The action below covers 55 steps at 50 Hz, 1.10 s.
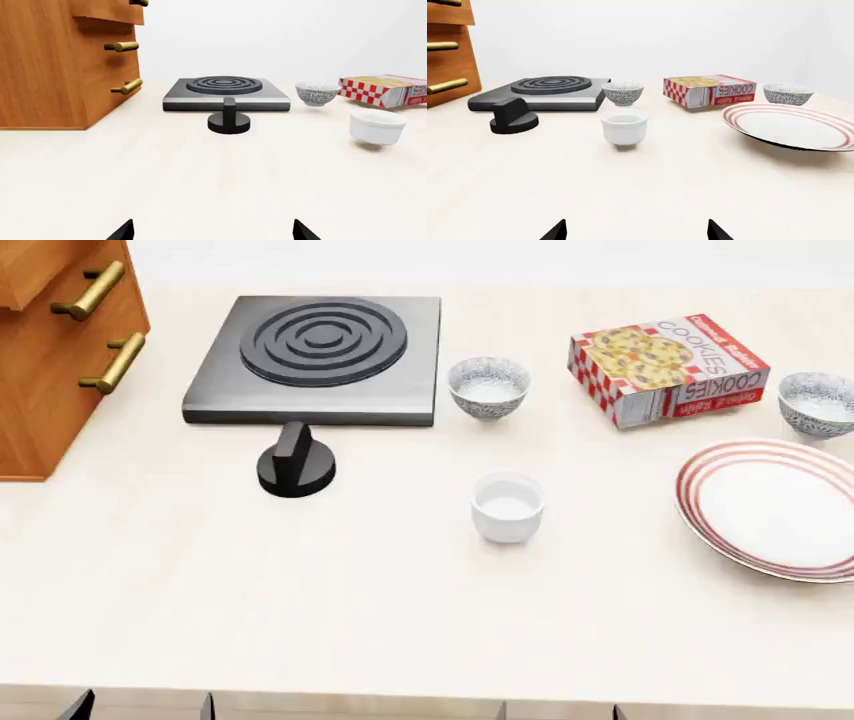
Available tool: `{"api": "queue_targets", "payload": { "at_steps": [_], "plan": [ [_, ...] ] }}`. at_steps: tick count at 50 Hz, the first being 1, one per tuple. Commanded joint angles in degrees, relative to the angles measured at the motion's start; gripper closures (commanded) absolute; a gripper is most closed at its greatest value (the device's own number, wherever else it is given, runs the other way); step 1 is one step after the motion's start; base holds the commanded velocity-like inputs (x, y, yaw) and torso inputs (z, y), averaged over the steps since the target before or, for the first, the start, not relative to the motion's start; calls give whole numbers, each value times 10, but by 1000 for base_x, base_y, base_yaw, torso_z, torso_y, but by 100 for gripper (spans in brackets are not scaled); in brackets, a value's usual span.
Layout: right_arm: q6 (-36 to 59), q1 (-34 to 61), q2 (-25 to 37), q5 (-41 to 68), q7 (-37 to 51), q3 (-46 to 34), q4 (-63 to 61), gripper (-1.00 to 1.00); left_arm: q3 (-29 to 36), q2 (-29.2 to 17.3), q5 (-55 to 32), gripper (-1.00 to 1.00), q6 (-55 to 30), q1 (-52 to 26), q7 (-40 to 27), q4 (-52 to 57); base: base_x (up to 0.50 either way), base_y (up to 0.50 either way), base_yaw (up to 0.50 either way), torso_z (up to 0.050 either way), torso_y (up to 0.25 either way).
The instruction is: Pick the akita bowl next to the plate and place it on the plate.
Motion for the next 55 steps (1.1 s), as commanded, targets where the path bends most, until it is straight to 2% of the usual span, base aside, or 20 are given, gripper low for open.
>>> {"api": "queue_targets", "payload": {
  "at_steps": [1,14,22,28,32,41,44,55],
  "plan": [
    [5,1,9,6,13,-12,2,-100,12,-8,-9,-100,-3,0,-11,3,0,0,0,0,0],
    [2,4,29,25,33,-38,8,-100,36,-30,-24,-100,-6,-2,-38,3,0,0,0,0,0],
    [1,0,36,36,43,-44,-3,-100,38,-37,-60,-100,-9,1,-32,18,0,0,0,0,0],
    [15,-5,42,38,51,-49,-22,-100,20,-48,-138,-100,-97,0,-18,92,0,0,0,0,0],
    [81,-11,49,45,53,-57,-102,-100,-5,-70,-187,-100,-169,-15,-26,155,0,0,0,0,0],
    [221,-1,67,88,47,-72,-284,-100,-75,-101,-268,-100,-257,-47,-56,212,0,0,0,0,0],
    [285,17,72,105,51,-74,-352,-100,-98,-111,-281,-100,-266,-61,-65,212,0,0,0,0,0],
    [398,91,73,171,68,-33,-463,-100,-148,-145,-285,-100,-256,-88,-71,176,0,0,0,0,0]
  ]
}}
